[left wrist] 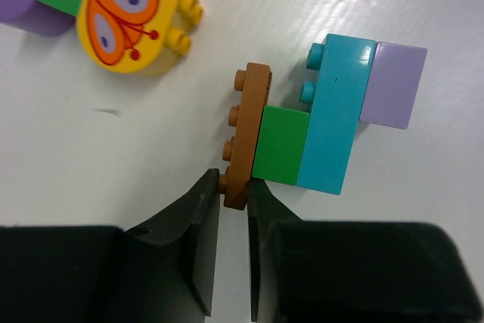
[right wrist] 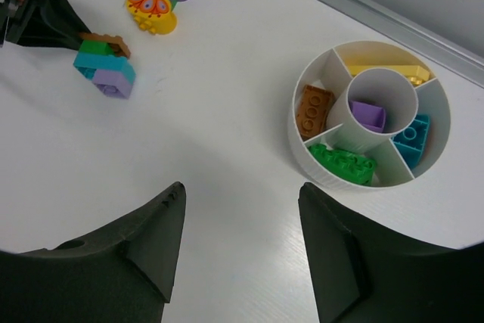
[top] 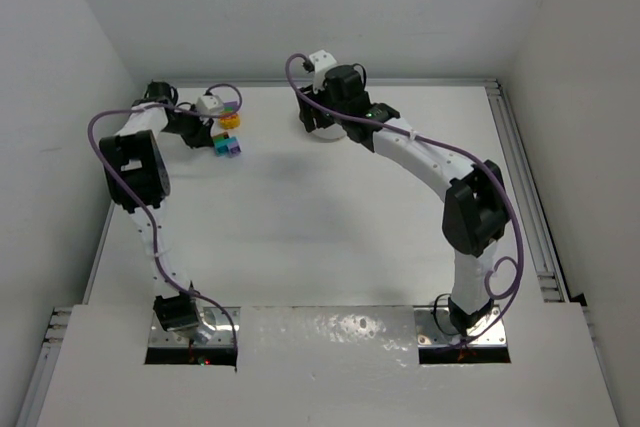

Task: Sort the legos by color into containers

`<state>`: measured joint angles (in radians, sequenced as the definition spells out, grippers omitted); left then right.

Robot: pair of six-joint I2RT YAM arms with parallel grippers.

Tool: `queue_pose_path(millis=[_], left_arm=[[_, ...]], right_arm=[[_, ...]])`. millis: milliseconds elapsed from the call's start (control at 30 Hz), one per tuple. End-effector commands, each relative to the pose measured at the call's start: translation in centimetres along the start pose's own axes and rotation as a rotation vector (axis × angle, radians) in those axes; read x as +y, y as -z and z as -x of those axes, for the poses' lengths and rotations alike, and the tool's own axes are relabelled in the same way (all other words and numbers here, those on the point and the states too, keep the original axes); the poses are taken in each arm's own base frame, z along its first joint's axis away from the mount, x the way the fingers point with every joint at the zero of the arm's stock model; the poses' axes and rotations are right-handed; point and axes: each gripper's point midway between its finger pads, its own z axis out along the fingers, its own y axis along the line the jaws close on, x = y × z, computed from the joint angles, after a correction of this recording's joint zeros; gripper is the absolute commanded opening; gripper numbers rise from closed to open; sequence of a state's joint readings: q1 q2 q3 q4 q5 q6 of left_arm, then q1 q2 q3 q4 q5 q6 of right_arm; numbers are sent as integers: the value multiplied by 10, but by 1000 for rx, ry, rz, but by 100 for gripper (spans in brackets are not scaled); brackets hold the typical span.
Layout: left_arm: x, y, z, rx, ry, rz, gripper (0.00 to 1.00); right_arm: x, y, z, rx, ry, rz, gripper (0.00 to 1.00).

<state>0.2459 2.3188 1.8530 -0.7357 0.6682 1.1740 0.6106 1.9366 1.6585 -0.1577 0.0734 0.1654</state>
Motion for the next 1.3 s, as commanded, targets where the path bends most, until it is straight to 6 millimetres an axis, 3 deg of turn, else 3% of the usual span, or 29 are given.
queue_pose_path(millis=[0, 100, 167, 200, 233, 300, 333, 400, 467, 567, 600, 633, 667, 733, 833, 933, 1133, 1267], left_arm=[[-14, 40, 45, -47, 59, 30, 0], [-35, 68, 79, -97, 60, 51, 0], [-51, 71, 89, -122, 45, 56, 0], [-57, 85, 106, -146, 6, 79, 0], [-65, 86, 112, -148, -8, 65, 0], [-81, 88, 134, -152, -66, 33, 0], [-88, 87, 139, -151, -104, 19, 0], [-97, 89, 151, -147, -206, 9, 0], [-111, 86, 177, -163, -293, 1, 0], [-131, 84, 205, -194, -376, -5, 0], [-136, 83, 215, -215, -415, 3, 0], [-141, 86, 218, -224, -428, 12, 0], [-141, 87, 226, -246, -448, 37, 0], [-149, 87, 229, -261, -454, 48, 0], [-155, 88, 240, -305, -442, 54, 0], [-161, 90, 244, -331, -424, 38, 0], [-172, 86, 243, -339, -417, 15, 0], [-172, 78, 235, -327, -396, 19, 0]], right_arm=[[16, 23, 26, -52, -17, 71, 61], [36, 24, 24, -17, -78, 170, 66], [47, 25, 22, 1, -108, 219, 71], [55, 27, 21, 12, -137, 267, 73], [60, 27, 21, 15, -146, 292, 77], [73, 28, 25, 3, -199, 361, 95], [75, 29, 20, 21, -224, 377, 99], [82, 27, 31, -29, -289, 432, 99], [82, 21, 55, -119, -367, 498, 99], [73, 23, 71, -153, -547, 545, 99], [64, 22, 62, -144, -600, 562, 99], [60, 27, 75, -214, -618, 596, 99], [56, 30, 65, -201, -661, 595, 99], [52, 38, 62, -210, -631, 564, 99], [52, 35, 27, -144, -654, 527, 99], [51, 39, 15, -139, -650, 512, 99], [72, 44, 35, -196, -631, 633, 94], [74, 41, 31, -183, -644, 622, 94]])
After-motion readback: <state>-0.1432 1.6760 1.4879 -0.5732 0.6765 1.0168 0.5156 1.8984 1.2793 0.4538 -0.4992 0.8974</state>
